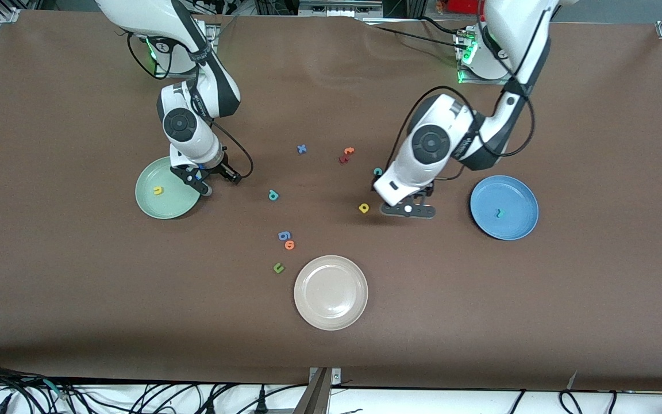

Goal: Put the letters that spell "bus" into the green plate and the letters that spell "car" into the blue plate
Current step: 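Grasp the yellow s with the right gripper while the left gripper grasps a yellow letter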

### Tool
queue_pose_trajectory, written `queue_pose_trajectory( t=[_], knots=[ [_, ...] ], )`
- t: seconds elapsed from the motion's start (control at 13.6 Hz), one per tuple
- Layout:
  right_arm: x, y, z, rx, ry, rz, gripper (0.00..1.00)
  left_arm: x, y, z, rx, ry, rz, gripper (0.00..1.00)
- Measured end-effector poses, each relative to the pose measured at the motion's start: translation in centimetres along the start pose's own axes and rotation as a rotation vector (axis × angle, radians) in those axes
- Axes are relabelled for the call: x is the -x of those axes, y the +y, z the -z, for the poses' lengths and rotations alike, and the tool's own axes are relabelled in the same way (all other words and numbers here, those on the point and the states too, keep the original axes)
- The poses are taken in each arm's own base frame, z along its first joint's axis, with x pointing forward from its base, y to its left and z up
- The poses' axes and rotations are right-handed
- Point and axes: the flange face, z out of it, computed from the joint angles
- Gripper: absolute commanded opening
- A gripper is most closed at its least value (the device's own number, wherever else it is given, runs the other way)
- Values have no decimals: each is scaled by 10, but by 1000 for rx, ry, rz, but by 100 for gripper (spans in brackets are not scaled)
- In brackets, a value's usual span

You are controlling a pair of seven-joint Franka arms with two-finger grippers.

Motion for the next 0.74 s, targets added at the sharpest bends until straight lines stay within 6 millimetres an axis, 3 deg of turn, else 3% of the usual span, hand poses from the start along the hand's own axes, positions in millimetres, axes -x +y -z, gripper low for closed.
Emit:
queue_pose_trajectory(
  t=[0.22,0.52,0.74],
  knots=[
    [0,1,-1,-2,2,1,48,-3,41,-34,2,-11,44,100],
    [0,0,-1,-5,4,2,7,-17,43,-56,12,-3,56,100],
    [0,0,0,-8,6,5,0,-20,43,-61,11,-6,58,92]
  ],
)
